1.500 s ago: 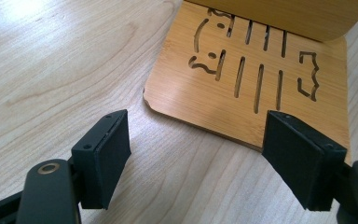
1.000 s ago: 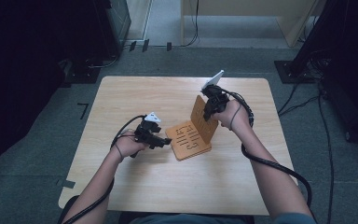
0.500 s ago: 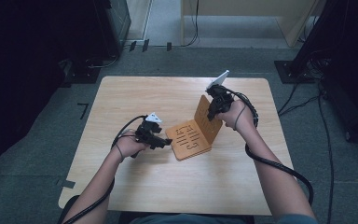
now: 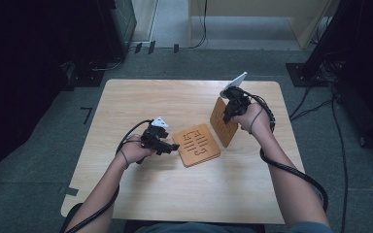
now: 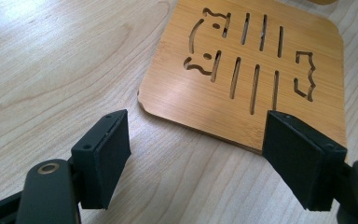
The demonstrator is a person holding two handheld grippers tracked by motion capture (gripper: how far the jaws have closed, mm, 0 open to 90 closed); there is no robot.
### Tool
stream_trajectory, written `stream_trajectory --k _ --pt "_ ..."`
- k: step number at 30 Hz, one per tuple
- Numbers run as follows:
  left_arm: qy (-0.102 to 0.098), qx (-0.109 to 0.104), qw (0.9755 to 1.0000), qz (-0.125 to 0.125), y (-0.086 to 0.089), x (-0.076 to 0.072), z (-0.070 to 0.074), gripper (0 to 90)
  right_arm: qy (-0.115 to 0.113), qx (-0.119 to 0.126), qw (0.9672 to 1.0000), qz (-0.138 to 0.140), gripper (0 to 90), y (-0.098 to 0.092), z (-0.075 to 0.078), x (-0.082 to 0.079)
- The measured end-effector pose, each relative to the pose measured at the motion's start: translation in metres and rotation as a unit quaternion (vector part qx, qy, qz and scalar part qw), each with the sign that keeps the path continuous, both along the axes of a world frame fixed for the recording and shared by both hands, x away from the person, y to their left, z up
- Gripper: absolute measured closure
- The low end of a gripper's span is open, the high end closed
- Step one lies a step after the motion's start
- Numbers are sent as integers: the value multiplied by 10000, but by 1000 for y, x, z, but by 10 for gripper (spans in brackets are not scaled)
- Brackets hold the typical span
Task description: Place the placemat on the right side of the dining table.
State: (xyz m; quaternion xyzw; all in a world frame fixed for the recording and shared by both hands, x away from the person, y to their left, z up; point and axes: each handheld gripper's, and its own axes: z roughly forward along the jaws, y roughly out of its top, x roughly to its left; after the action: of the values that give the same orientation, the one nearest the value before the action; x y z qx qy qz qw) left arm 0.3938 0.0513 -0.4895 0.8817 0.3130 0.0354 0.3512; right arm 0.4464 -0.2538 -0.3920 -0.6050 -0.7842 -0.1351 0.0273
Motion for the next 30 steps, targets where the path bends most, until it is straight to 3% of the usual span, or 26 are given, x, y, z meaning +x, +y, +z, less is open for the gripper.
stream_trajectory --k 30 --pt "34 23 10000 24 0 0 -3 225 41 -77 9985 -544 874 -39 0 13"
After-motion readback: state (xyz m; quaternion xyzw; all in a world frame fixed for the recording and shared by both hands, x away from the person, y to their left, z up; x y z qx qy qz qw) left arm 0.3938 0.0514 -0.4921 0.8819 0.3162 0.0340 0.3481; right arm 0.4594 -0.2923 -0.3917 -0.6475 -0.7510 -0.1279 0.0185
